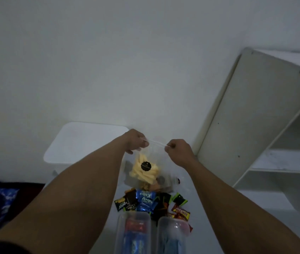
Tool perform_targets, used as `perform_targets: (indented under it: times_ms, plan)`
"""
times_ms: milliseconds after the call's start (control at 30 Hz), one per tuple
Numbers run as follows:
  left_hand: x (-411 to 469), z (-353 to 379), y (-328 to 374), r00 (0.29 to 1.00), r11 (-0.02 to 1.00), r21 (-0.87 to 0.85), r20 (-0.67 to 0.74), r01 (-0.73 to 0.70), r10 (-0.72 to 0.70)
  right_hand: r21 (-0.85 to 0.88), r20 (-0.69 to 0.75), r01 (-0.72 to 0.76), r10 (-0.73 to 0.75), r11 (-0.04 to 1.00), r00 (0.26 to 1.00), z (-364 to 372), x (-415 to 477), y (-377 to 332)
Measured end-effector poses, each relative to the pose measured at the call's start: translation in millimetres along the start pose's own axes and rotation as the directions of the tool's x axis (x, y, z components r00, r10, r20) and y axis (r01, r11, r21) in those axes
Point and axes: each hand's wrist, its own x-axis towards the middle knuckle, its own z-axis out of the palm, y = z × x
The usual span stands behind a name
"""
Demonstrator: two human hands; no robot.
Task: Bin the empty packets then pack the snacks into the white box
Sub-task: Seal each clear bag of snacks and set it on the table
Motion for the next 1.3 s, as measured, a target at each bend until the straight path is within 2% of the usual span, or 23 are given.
perform_targets:
  times_ms: [167,400,500,667,833,1000,1067,1167,1300]
  plan:
    - [-15,-19,21,0.997,0.985,-0.166,-0.065,-0.044,0.033,0.088,-0.045,0.068,-0.064,0.994,0.997,-36,5,-33]
    - [-33,-44,54,0.987,0.941,-0.31,-0.123,-0.136,0.102,0.047,-0.071,0.151,-0.148,0.987,0.986,-76,14,-72]
    - [-33,-52,62,0.971,0.923,-0.332,-0.198,-0.197,0.136,0.07,-0.063,0.171,-0.167,0.983,0.984,-84,16,-83]
    - [-35,-57,79,0.937,0.916,-0.269,-0.269,-0.297,0.224,0.072,-0.064,0.229,-0.225,0.971,0.972,-94,16,-102]
    - [-44,-64,93,0.938,0.826,-0.458,-0.263,-0.329,0.228,0.031,-0.109,0.264,-0.259,0.964,0.96,-115,18,-113]
    - [-44,-70,103,0.905,0.832,-0.396,-0.332,-0.39,0.266,0.162,-0.125,0.25,-0.232,0.955,0.965,-127,15,-109]
    - [-45,-74,105,0.895,0.807,-0.427,-0.361,-0.408,0.261,0.189,-0.132,0.252,-0.23,0.949,0.964,-129,12,-105]
    - [-50,-81,107,0.895,0.786,-0.453,-0.35,-0.421,0.277,0.213,-0.173,0.265,-0.23,0.94,0.958,-133,12,-100]
    - [-56,-84,112,0.913,0.792,-0.469,-0.308,-0.39,0.267,0.231,-0.146,0.241,-0.211,0.943,0.967,-138,12,-103]
